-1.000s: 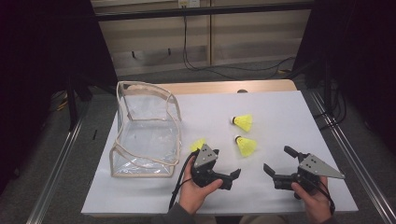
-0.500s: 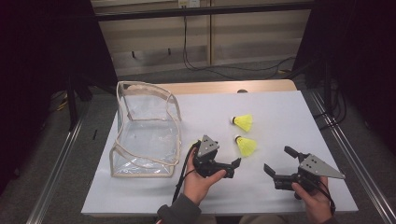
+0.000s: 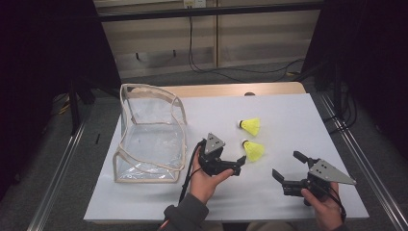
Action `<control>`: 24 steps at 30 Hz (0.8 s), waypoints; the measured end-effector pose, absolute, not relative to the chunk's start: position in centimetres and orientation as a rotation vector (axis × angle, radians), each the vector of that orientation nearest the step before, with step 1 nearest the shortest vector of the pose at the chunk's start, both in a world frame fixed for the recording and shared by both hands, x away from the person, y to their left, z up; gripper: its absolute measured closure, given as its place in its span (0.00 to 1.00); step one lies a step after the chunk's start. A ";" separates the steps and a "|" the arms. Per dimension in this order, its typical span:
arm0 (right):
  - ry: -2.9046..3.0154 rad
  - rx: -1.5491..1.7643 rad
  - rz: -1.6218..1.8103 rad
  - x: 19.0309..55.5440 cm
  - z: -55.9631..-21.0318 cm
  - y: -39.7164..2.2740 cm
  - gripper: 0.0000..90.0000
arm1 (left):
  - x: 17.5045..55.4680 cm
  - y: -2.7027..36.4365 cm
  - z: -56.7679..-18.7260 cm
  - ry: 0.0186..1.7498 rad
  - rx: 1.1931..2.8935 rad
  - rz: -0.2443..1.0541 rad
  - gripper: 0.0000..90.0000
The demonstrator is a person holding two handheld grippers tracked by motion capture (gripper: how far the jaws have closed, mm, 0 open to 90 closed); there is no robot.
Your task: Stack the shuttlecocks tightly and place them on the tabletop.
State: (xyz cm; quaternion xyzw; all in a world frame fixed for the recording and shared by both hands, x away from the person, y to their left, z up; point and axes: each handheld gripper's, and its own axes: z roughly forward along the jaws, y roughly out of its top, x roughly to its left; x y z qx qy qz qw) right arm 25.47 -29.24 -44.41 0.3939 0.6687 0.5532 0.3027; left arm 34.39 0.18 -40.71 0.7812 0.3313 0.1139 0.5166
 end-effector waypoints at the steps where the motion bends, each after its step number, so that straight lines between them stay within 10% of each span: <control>1: 1.773 1.046 1.464 25.5 -44.4 -29.2 0.01 | 34.4 0.2 -40.7 0.793 1.878 0.271 0.03; 24: 1.775 1.049 1.471 25.5 -44.5 -29.3 0.01 | 36.8 0.1 -40.7 0.859 1.874 0.321 0.04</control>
